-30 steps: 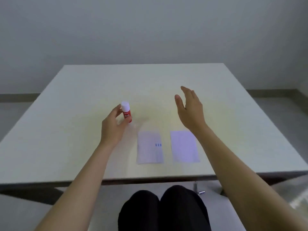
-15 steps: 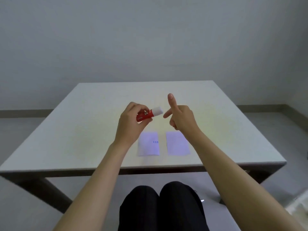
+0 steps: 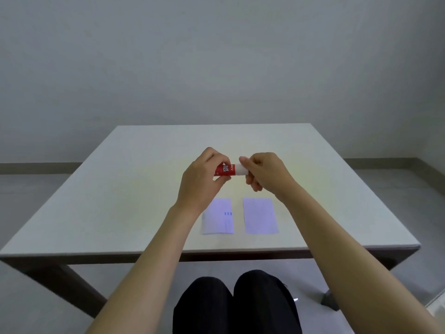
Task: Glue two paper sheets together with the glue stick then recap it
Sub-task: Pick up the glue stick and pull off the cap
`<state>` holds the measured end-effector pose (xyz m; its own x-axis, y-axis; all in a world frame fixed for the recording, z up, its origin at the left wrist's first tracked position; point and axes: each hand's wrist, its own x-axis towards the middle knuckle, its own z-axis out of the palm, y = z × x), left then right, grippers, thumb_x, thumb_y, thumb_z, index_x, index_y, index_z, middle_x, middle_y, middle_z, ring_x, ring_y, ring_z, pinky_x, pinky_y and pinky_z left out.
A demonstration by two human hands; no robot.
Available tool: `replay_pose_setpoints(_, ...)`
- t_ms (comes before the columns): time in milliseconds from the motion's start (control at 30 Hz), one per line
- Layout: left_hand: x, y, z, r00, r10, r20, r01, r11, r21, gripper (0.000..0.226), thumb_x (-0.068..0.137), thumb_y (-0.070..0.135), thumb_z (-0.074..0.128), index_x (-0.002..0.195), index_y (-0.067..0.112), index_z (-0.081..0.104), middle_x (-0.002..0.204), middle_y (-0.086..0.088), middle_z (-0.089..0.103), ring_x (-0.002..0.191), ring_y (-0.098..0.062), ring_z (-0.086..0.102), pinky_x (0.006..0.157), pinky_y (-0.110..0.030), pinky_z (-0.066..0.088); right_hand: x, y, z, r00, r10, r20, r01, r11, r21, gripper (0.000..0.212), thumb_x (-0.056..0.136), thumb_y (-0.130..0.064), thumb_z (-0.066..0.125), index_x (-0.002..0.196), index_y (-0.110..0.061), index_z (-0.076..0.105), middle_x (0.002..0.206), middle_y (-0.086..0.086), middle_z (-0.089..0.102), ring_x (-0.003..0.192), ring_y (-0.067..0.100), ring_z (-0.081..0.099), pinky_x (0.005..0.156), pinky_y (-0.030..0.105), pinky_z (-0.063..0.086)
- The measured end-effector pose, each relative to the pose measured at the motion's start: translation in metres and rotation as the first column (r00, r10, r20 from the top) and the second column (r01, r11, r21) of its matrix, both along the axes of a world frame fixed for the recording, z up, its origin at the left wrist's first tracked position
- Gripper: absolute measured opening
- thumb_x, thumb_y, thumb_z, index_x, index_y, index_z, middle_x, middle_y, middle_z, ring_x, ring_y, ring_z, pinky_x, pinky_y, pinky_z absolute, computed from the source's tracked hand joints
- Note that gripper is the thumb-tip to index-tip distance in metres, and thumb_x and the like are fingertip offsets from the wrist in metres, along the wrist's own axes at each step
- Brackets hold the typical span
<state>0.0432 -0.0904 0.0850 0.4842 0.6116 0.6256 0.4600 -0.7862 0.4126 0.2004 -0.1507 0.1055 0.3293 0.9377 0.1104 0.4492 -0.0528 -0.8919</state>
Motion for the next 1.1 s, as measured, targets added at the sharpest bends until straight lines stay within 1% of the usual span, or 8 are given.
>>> replay_pose_setpoints(67,-0.002,0.002,-0.001,1.0,0.028,-0.012,-0.028,1.0,-0.003,0.023,0.074,0.015,0.076,0.093,0.014,0.064,0.094,0.003,0.056,0.071,-0.014,0.053,0.061,-0.027,0.045,0.003,0.001,-0.001,0.996,0.093,-0.002,-0.093,0.995,0.042,0.006,0.088,-0.019,0.063,0.09,-0.013,0.061,0.072,0.003,0.062,0.053,0.014,0.059,0.053,0.024,0.049)
replay_pose_setpoints(133,-0.003,0.005,-0.003,0.999,0.041,-0.016,-0.041,0.999,-0.012,0.023,0.074,0.015,0.076,0.094,0.015,0.064,0.095,0.003,0.057,0.071,-0.013,0.052,0.061,-0.025,0.043,0.004,0.002,-0.001,0.992,0.124,-0.025,-0.123,0.992,0.027,0.027,0.083,-0.025,0.07,0.106,-0.017,0.059,0.082,0.002,0.063,0.062,0.016,0.064,0.057,0.024,0.052)
replay_pose_setpoints(300,0.001,0.006,-0.005,0.998,0.059,-0.031,-0.059,0.998,0.0,0.024,0.074,0.016,0.075,0.094,0.016,0.061,0.095,0.004,0.057,0.072,-0.016,0.055,0.058,-0.029,0.045,0.001,0.008,-0.005,0.999,0.041,-0.024,-0.042,0.997,-0.063,0.036,0.09,-0.04,0.056,0.078,-0.006,0.062,0.054,0.001,0.064,0.04,0.016,0.057,0.046,0.025,0.046)
replay_pose_setpoints(433,0.001,0.012,-0.009,0.996,0.08,-0.03,-0.081,0.996,-0.027,0.025,0.075,0.017,0.075,0.094,0.018,0.06,0.095,0.006,0.061,0.076,-0.016,0.059,0.06,-0.027,0.045,0.004,0.011,-0.009,0.987,0.159,0.02,-0.159,0.987,0.007,0.024,0.087,-0.027,0.062,0.108,-0.019,0.057,0.085,-0.001,0.063,0.062,0.014,0.066,0.057,0.027,0.054)
replay_pose_setpoints(600,0.006,0.016,-0.013,0.996,0.069,-0.058,-0.073,0.995,-0.067,0.025,0.073,0.022,0.076,0.092,0.022,0.058,0.089,0.011,0.062,0.075,-0.015,0.059,0.059,-0.024,0.04,0.004,0.019,-0.012,0.997,0.061,0.049,-0.062,0.998,0.007,0.022,0.091,-0.028,0.057,0.08,-0.009,0.06,0.061,0.001,0.063,0.046,0.018,0.06,0.051,0.028,0.051)
replay_pose_setpoints(833,0.0,0.028,-0.025,0.996,0.091,-0.002,-0.086,0.931,-0.354,0.042,0.078,0.027,0.073,0.118,0.027,0.06,0.094,0.014,0.062,0.079,-0.015,0.064,0.076,-0.03,0.049,0.047,0.031,-0.032,0.988,-0.134,-0.074,0.144,0.98,0.137,0.019,0.084,-0.004,0.064,0.103,-0.007,0.061,0.092,0.01,0.061,0.059,0.023,0.064,0.061,0.025,0.055)
replay_pose_setpoints(933,-0.008,0.028,-0.032,0.991,0.116,0.073,-0.071,0.891,-0.449,0.031,0.082,0.022,0.069,0.113,0.021,0.066,0.09,0.006,0.065,0.075,-0.017,0.067,0.074,-0.029,0.05,0.081,0.035,-0.056,0.938,-0.313,0.147,0.316,0.949,0.001,0.024,0.081,-0.004,0.067,0.105,-0.001,0.062,0.1,0.017,0.066,0.074,0.03,0.062,0.066,0.025,0.05)
replay_pose_setpoints(1100,-0.006,0.024,-0.035,0.965,0.138,0.221,0.023,0.8,-0.6,0.01,0.081,0.018,0.062,0.073,0.023,0.065,0.063,0.007,0.072,0.069,0.001,0.066,0.066,-0.01,0.043,0.101,0.033,-0.085,0.888,-0.145,0.436,0.257,0.943,-0.211,0.022,0.083,-0.008,0.062,0.104,-0.004,0.066,0.105,0.014,0.067,0.076,0.024,0.055,0.066,0.028,0.042)
